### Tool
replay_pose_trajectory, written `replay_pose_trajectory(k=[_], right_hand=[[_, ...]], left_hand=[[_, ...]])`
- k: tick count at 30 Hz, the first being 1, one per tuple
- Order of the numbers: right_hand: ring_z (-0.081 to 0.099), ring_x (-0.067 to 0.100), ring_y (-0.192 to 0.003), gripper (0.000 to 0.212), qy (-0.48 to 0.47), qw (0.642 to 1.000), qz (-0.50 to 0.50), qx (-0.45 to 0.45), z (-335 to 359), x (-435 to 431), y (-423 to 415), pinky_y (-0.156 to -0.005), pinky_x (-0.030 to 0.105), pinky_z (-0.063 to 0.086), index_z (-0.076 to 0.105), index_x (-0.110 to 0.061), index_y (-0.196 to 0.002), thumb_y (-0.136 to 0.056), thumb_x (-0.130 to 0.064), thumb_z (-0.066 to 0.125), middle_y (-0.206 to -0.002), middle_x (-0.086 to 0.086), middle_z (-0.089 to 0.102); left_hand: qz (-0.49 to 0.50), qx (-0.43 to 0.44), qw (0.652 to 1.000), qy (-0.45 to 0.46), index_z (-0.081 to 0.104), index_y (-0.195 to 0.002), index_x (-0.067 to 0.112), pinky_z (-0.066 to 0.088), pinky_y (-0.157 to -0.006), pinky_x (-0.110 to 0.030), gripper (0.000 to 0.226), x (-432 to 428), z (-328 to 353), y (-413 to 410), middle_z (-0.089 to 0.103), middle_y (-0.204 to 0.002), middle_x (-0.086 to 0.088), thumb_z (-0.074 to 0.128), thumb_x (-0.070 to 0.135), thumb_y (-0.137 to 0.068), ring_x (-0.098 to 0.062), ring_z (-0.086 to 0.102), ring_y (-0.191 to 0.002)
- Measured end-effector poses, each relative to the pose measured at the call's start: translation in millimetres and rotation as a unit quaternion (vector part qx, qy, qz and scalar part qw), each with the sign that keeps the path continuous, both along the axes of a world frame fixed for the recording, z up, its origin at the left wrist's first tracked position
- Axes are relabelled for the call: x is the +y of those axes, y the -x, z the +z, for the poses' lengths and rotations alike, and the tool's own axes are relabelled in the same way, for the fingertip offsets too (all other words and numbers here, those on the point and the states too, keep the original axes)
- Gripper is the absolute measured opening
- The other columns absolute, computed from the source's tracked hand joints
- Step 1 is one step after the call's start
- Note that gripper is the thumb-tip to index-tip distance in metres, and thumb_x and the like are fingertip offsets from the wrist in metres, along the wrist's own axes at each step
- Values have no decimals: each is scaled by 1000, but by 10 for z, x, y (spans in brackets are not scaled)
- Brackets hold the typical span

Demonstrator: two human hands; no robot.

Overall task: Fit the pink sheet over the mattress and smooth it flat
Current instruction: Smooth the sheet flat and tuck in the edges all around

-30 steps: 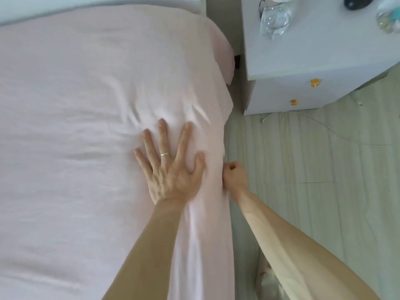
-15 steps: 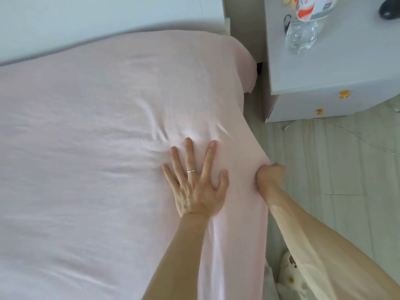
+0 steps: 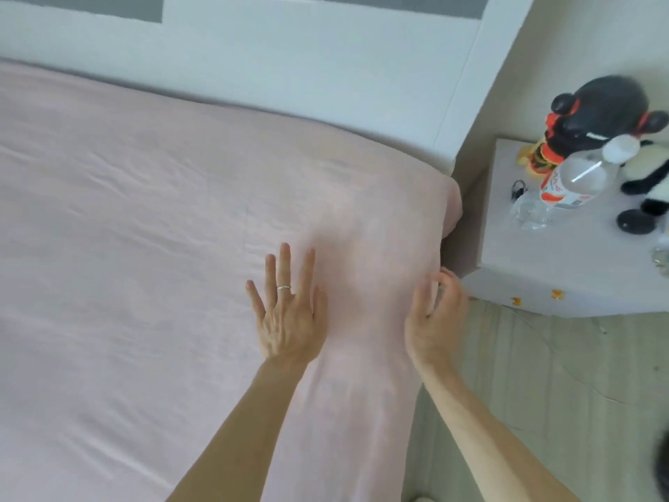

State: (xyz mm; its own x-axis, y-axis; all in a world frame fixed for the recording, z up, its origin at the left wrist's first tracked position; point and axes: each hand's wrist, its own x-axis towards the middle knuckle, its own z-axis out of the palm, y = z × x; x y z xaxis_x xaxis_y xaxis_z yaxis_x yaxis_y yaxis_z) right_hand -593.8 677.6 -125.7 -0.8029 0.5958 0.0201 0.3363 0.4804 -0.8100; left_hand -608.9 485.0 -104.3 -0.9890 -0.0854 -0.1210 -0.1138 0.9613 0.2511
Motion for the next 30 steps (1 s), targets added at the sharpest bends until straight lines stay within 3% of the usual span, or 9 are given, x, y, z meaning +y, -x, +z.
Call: replay_pose_trajectory(k=[2,5,8,13,18,22,25,28,30], right_hand=[[41,23,-138,46,-107,975,184,58,280,-512,143,-114,35,30,57,-5,-128,-98,-38,46,-143,9,51],[16,17,-151,55,-186,886,424,26,390,-1141,272,-122,42,15,37,-16,-150,-102,-42,33,-161,1,28],[9,17,-153,61,-362,777,515,5,64,-834,580,-120,51,17,25,-26,-156,-101,-53,29,-165,-2,14],[-1,22,-153,75,-384,844,339,-159,39,-222,1076,-119,60,6,12,-21,-158,-97,-64,14,-166,6,5],[-6,39,-150,90,-329,853,365,-177,332,-489,1009,-112,74,-1,10,-16,-158,-89,-73,16,-164,18,-1],[-25,35,-147,89,-373,710,588,-106,418,-875,755,-106,67,-20,-8,-37,-154,-84,-85,19,-164,2,-17],[-6,37,-151,92,-402,617,670,-92,253,-714,470,-109,76,5,15,-38,-156,-80,-88,28,-166,2,0],[7,39,-151,104,-443,558,695,-94,159,-264,330,-106,75,17,28,-33,-154,-71,-95,31,-165,5,10],[3,39,-151,117,-457,540,699,-107,185,-99,321,-102,78,16,24,-33,-155,-59,-101,32,-166,4,5]], left_hand=[[57,-46,997,-3,-11,-151,49,-8,-120,-53,56,-207,-34,-160,-19,-162,11,10,47,-99,-13,-19,-149],[140,-94,985,-30,-13,-144,60,-11,-120,-50,50,-465,-65,-463,-20,-161,15,9,50,-101,-2,-28,-142],[195,-87,976,-45,-12,-144,61,-12,-120,-47,51,-678,-81,-775,-19,-161,18,3,58,-96,-2,-25,-144],[294,-115,949,-23,-20,-144,58,-11,-120,-50,59,-802,-43,-1271,-24,-158,21,-2,69,-88,-8,-27,-145],[358,-130,924,-39,-8,-151,50,-4,-118,-59,79,-267,-25,-1698,-19,-161,19,-5,83,-79,-11,-22,-148],[328,-152,932,-33,22,-154,39,16,-108,-66,80,99,1,-1888,16,-164,8,25,79,-85,-21,14,-150],[312,-130,941,11,23,-153,41,19,-109,-66,75,142,9,-2195,17,-163,9,28,76,-87,-20,17,-150],[440,-166,882,34,19,-152,47,16,-107,-73,74,220,-99,-3028,16,-163,11,30,76,-85,-21,17,-149],[509,-182,838,79,12,-154,43,33,-96,-76,78,383,-95,-3755,14,-163,8,35,73,-86,-27,25,-143]])
